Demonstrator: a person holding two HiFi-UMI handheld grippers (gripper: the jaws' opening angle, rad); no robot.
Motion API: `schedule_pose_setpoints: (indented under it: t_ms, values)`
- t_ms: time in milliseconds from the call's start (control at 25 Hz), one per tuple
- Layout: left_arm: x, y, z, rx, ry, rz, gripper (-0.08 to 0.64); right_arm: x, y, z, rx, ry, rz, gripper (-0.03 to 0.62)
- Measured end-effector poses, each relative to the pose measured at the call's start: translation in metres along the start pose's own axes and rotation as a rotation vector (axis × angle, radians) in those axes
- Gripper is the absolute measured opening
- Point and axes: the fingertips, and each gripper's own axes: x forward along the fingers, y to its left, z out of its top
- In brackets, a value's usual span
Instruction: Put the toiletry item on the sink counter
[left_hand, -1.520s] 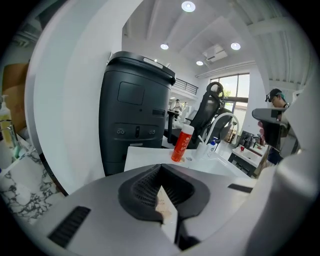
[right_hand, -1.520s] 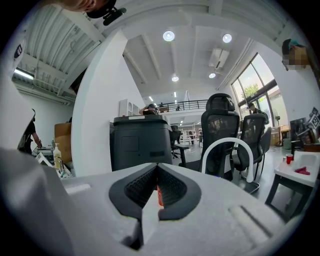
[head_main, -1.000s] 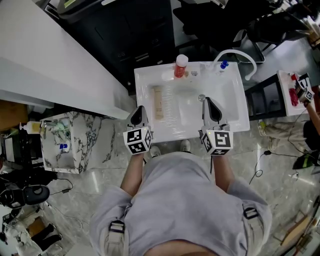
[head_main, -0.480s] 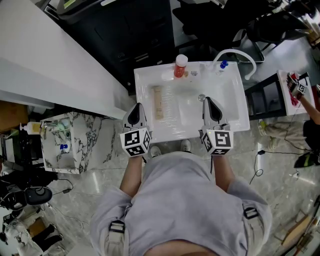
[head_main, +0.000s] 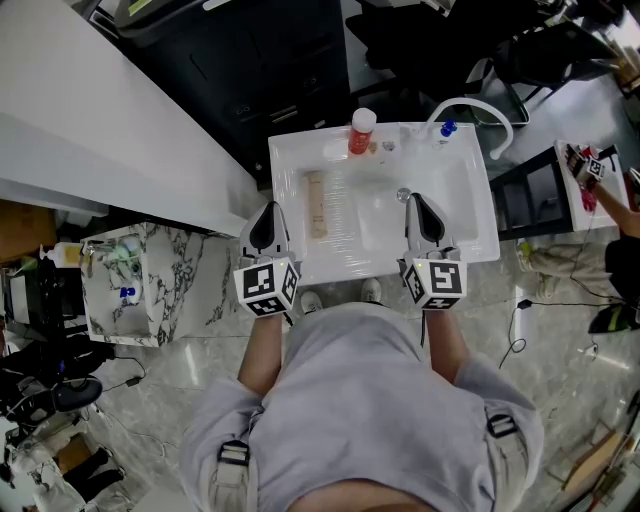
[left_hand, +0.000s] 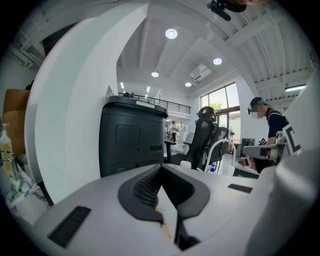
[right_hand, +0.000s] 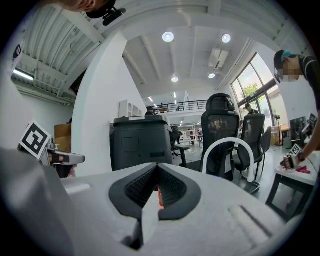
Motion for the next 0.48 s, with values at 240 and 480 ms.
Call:
schedule_pose_setpoints:
  t_ms: [240, 480]
  values:
    - [-0.004, 0.001, 0.010, -0.010, -0.025, 0.001, 0.006, 0.000, 0.001, 0.002, -0.002, -0.002, -0.003, 0.005]
    - [-0.011, -0.001, 0.021, -0.006, -0.056, -0.002, 0.006, -0.002, 0.001, 0.004, -0.006, -0.012, -0.003, 0.005]
